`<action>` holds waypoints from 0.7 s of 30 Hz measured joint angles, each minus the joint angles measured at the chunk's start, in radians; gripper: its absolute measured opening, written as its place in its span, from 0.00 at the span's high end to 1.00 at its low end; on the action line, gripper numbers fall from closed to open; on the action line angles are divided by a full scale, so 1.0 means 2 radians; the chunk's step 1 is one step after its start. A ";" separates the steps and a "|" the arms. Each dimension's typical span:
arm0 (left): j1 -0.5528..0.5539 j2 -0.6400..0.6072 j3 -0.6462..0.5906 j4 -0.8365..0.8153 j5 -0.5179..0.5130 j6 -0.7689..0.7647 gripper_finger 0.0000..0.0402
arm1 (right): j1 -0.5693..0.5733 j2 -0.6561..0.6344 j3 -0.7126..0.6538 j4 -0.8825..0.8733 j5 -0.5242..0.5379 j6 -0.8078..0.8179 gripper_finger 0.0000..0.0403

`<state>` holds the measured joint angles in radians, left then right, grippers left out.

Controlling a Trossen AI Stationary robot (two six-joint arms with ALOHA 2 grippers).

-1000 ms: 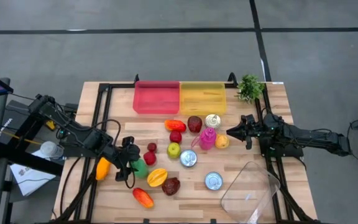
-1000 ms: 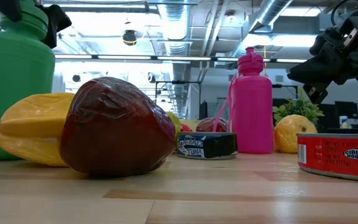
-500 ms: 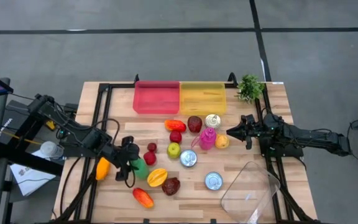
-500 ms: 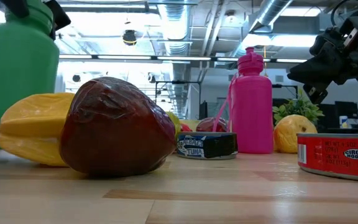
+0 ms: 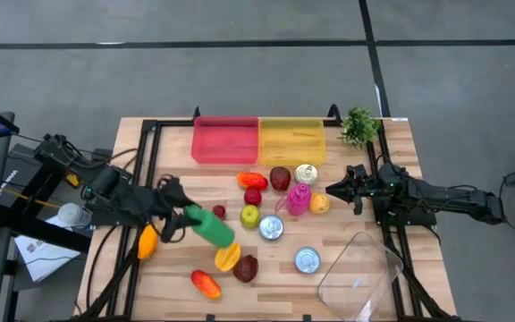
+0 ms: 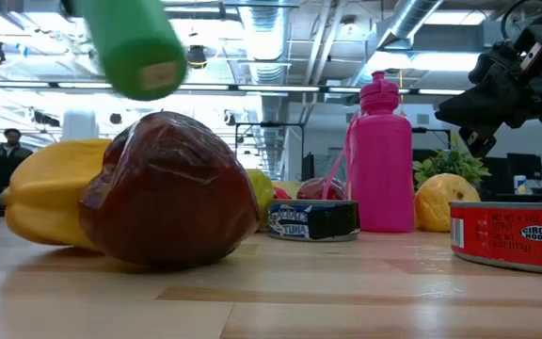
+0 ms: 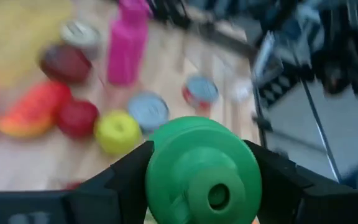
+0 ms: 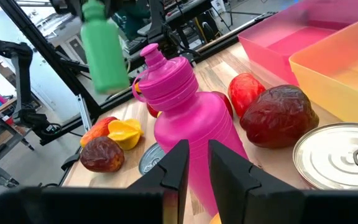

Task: Pick & Place Food Item
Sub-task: Put the green tumbler into the pink bin

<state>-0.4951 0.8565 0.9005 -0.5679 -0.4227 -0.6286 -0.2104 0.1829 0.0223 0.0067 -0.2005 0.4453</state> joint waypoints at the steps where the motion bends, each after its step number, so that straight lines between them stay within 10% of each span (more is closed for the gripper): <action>1: 0.005 -0.004 0.000 0.007 -0.015 0.000 0.48 | 0.000 0.000 0.000 0.000 0.000 0.000 0.86; 21: 0.209 0.055 0.073 0.067 -0.077 0.127 0.48 | 0.000 0.000 0.000 0.000 0.000 0.000 0.86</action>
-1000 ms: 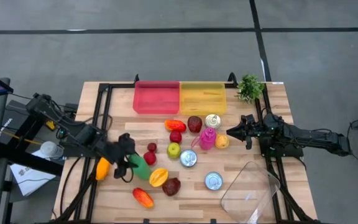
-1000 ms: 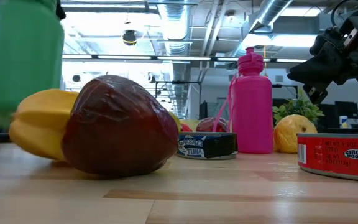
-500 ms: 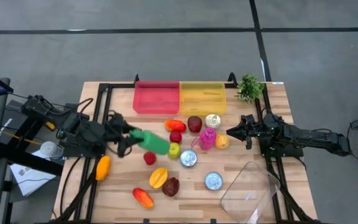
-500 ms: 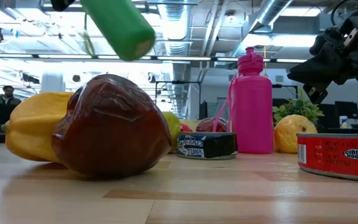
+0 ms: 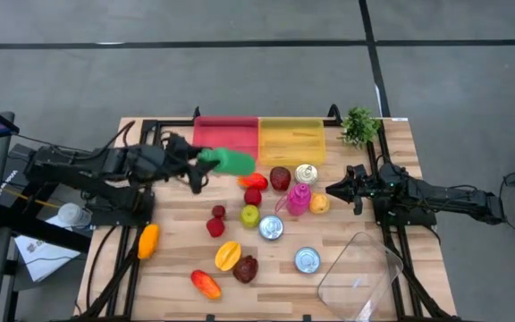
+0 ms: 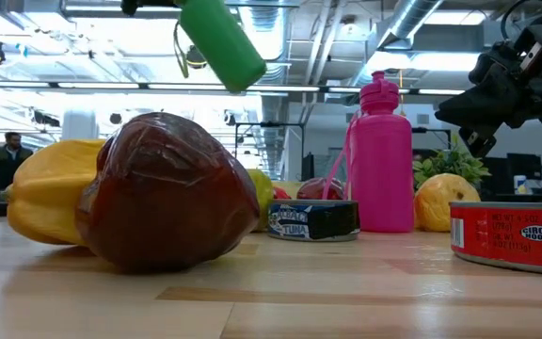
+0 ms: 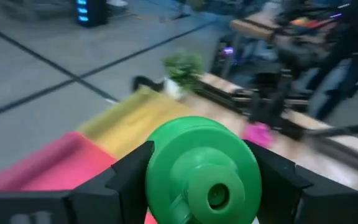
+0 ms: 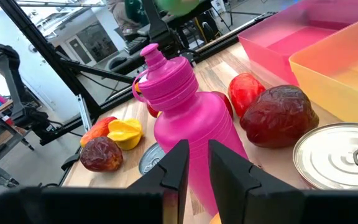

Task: Pick & Place Food Item
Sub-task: Put the green tumbler into the pink bin

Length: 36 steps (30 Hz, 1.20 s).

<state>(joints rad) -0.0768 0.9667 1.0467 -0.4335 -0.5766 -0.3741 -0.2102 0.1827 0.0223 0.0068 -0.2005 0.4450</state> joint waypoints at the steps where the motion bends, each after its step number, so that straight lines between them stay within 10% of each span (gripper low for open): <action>1: 0.015 0.008 0.010 -0.012 0.000 0.002 0.48 | 0.000 0.000 0.000 0.000 0.000 0.000 0.86; 36: 0.388 0.238 0.099 -0.129 0.125 0.025 0.48 | 0.000 0.000 -0.001 0.000 0.011 -0.001 0.86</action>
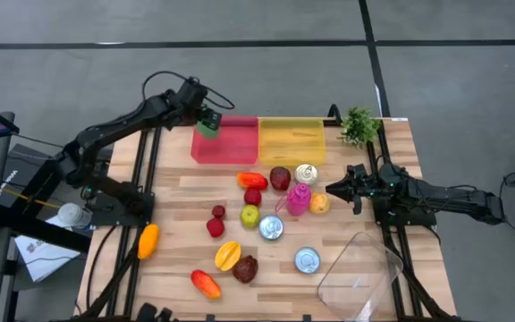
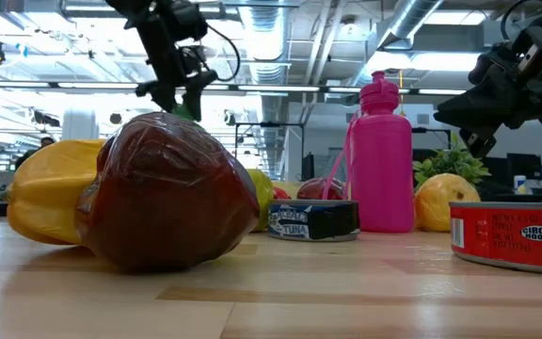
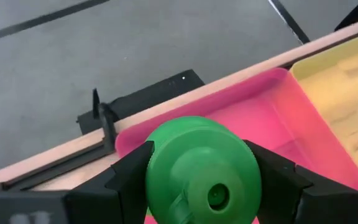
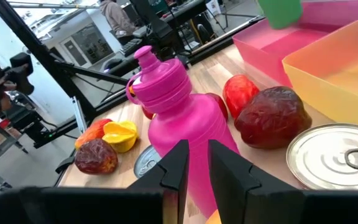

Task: Pick & Place Food Item
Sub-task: Put the green tumbler into the pink bin

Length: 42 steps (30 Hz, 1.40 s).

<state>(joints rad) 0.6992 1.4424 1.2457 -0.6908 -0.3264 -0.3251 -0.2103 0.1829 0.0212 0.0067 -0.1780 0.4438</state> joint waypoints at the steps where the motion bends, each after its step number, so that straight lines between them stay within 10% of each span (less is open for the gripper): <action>1: 0.001 0.006 0.000 0.005 0.000 0.007 0.48 | 0.000 0.000 0.000 0.000 0.000 0.000 0.86; 42: 0.055 0.041 -0.013 0.051 0.019 0.016 0.48 | 0.000 0.000 0.000 0.000 0.000 -0.002 0.86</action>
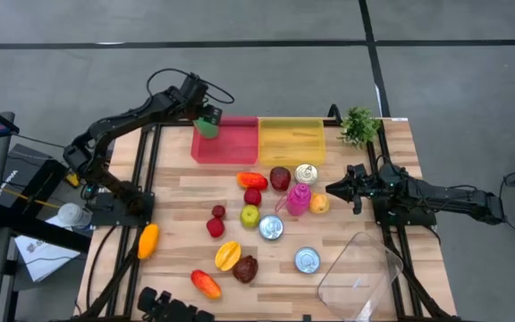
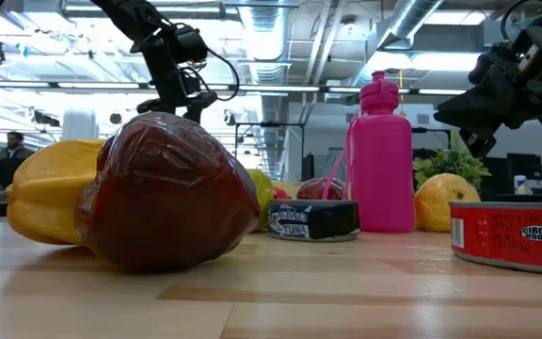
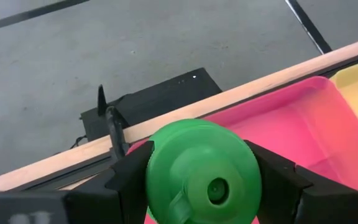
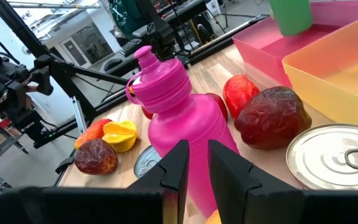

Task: Pick & Place Food Item
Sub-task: Put the green tumbler into the pink bin

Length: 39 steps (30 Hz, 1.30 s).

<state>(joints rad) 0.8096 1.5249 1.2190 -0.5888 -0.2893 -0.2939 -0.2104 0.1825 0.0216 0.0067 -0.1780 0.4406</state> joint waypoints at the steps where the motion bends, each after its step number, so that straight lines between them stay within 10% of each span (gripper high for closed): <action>1: 0.001 0.000 0.000 -0.001 0.000 0.000 0.48 | 0.000 0.000 0.000 0.000 0.000 -0.001 0.86; 39: 0.002 0.012 -0.003 0.002 0.003 0.001 0.44 | 0.000 0.000 0.000 0.000 0.000 -0.002 0.86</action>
<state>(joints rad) 0.8131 1.5497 1.2129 -0.5850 -0.2825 -0.2920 -0.2104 0.1825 0.0216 0.0067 -0.1780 0.4366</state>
